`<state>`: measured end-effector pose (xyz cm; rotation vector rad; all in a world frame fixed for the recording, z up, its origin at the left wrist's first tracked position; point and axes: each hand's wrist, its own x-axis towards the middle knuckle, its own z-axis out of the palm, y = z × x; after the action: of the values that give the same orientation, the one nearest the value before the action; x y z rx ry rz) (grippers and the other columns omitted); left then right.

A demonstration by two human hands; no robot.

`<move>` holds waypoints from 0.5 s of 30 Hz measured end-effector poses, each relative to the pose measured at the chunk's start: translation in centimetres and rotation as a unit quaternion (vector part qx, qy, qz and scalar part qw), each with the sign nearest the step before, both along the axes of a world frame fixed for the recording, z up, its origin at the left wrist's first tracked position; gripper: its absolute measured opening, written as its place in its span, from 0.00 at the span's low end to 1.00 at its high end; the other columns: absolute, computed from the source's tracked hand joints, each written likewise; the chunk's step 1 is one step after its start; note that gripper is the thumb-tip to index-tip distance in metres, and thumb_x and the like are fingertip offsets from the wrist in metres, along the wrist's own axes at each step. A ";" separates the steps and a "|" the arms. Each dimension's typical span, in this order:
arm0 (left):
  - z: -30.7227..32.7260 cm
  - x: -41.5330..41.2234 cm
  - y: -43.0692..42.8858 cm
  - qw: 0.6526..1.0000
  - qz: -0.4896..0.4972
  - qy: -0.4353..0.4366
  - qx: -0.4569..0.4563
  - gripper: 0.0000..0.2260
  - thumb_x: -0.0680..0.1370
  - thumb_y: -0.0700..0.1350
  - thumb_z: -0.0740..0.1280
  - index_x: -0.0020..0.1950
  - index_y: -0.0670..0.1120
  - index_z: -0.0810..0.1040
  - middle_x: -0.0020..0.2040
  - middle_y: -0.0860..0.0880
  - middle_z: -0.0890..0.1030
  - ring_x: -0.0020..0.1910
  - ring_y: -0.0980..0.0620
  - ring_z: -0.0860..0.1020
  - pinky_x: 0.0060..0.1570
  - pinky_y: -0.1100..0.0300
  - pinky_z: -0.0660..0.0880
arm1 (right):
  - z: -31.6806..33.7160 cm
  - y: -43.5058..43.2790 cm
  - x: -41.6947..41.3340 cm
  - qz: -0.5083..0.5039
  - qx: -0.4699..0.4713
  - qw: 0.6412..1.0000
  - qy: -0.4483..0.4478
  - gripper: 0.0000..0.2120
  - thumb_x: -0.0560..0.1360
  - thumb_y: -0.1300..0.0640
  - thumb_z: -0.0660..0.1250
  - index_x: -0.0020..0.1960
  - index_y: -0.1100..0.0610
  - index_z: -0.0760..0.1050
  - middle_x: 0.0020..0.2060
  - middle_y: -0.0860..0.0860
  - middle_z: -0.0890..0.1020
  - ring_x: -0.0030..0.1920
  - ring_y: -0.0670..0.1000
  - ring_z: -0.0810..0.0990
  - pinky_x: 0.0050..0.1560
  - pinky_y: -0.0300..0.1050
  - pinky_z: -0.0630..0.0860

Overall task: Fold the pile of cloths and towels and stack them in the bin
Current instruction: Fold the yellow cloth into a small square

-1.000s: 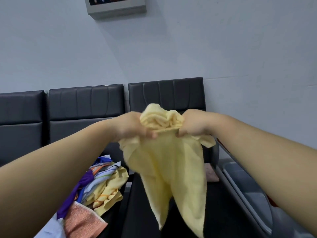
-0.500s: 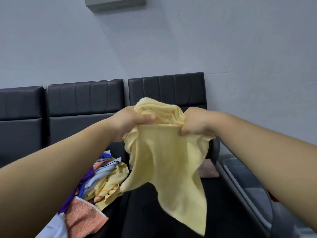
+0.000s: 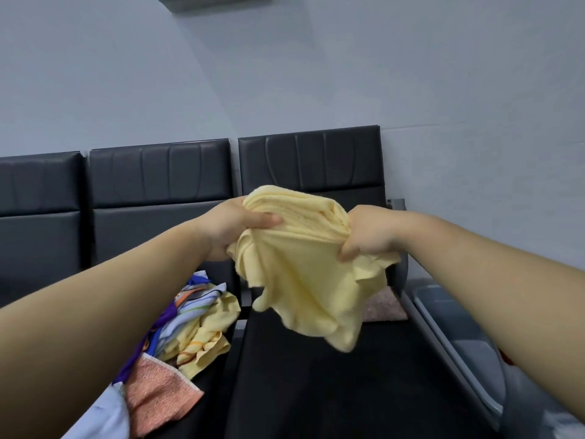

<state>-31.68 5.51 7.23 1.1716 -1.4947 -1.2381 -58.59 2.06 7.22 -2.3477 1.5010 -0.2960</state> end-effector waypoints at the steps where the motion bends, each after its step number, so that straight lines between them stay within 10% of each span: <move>1: 0.0 -0.2 0.3 0.997 -0.006 -0.075 -0.018 0.18 0.72 0.37 0.76 0.62 0.41 0.81 0.57 0.41 0.85 0.55 0.42 0.84 0.57 0.45 0.80 | 0.1 -0.2 0.0 -0.011 -0.012 1.000 -0.006 0.09 0.70 0.54 0.78 0.42 0.57 0.80 0.37 0.51 0.81 0.36 0.53 0.80 0.38 0.49 0.77; 4: -0.3 -0.6 0.4 0.886 0.021 -0.456 -0.087 0.13 0.68 0.43 0.81 0.48 0.51 0.82 0.43 0.53 0.86 0.43 0.54 0.84 0.44 0.59 0.78 | 0.0 -0.6 -0.2 -0.013 -0.023 0.998 -0.062 0.09 0.71 0.56 0.74 0.38 0.54 0.74 0.35 0.49 0.77 0.34 0.50 0.74 0.35 0.45 0.70; 6: -0.4 -0.9 0.2 0.820 0.070 -0.559 -0.102 0.09 0.70 0.46 0.79 0.43 0.53 0.80 0.41 0.55 0.83 0.42 0.54 0.81 0.39 0.61 0.74 | -0.6 -0.7 -0.4 -0.004 -0.020 0.995 -0.096 0.10 0.72 0.56 0.74 0.38 0.54 0.74 0.34 0.48 0.76 0.34 0.50 0.73 0.36 0.44 0.70; 12: -2.7 1.2 -1.0 0.984 0.077 -0.150 -0.061 0.13 0.77 0.36 0.73 0.61 0.44 0.82 0.55 0.43 0.86 0.55 0.42 0.85 0.58 0.43 0.81 | -2.6 -1.6 -1.4 0.022 0.076 0.994 -0.074 0.19 0.67 0.46 0.82 0.51 0.57 0.83 0.42 0.52 0.86 0.43 0.56 0.86 0.50 0.53 0.82; 15: -4.0 1.0 -1.2 0.984 0.014 -0.172 -0.042 0.17 0.74 0.36 0.76 0.62 0.43 0.81 0.56 0.45 0.86 0.55 0.45 0.85 0.57 0.47 0.81 | -3.0 -2.0 -1.6 0.026 0.111 0.993 0.012 0.23 0.66 0.44 0.83 0.54 0.57 0.84 0.48 0.55 0.88 0.50 0.59 0.87 0.58 0.58 0.84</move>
<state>-30.64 4.31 3.23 1.3945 -1.7561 -0.9773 -60.22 0.06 4.23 -2.2165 1.4032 -0.0830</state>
